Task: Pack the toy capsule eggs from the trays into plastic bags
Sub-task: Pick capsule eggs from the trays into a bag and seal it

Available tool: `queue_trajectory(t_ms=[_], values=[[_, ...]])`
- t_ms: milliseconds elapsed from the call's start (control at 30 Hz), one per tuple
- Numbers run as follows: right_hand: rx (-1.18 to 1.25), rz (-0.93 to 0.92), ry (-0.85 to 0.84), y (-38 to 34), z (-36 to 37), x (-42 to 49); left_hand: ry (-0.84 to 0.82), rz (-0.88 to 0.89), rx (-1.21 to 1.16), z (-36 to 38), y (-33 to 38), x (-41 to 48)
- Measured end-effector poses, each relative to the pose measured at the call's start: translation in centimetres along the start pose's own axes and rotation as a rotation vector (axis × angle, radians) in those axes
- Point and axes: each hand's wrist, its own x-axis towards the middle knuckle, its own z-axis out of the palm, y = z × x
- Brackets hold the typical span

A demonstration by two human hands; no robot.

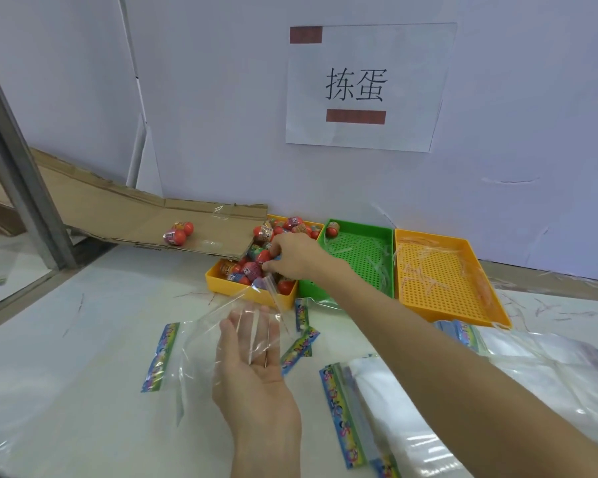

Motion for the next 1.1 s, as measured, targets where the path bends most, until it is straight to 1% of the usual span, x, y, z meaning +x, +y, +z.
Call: queue_trajectory(t_ms=[133,267,433,500,567,667,767,867,933,1100], values=[[0.036,-0.03,-0.101,0.0,-0.7,0.1,-0.006,-0.001,-0.016,0.0,-0.1,-0.1],[0.112,-0.079,-0.042,0.6,-0.6,-0.5,-0.015,-0.022,-0.028,-0.1,-0.1,-0.2],[0.019,-0.118,-0.005,1.1,0.1,-0.9,-0.008,-0.02,-0.042,-0.1,-0.1,0.1],[0.021,-0.112,0.046,1.4,0.2,-1.3,-0.009,-0.03,-0.043,-0.1,-0.1,0.2],[0.075,-0.111,0.171,1.4,-0.2,-2.1,-0.018,-0.037,-0.05,0.0,-0.1,0.1],[0.315,-0.096,0.405,1.2,-1.4,-4.4,-0.018,-0.036,-0.054,0.0,0.0,0.2],[0.554,-0.165,0.54,1.0,-1.8,-8.6,-0.014,-0.045,-0.065,0.2,-0.1,0.1],[0.621,-0.26,0.585,0.8,-0.6,-13.2,-0.028,-0.035,-0.071,0.4,-0.2,-0.1],[0.631,-0.265,0.592,0.6,0.4,-14.7,-0.046,-0.024,-0.069,0.4,-0.3,-0.4],[0.607,-0.239,0.552,0.3,1.8,-14.8,-0.113,-0.041,-0.039,0.5,-0.6,-0.8]])
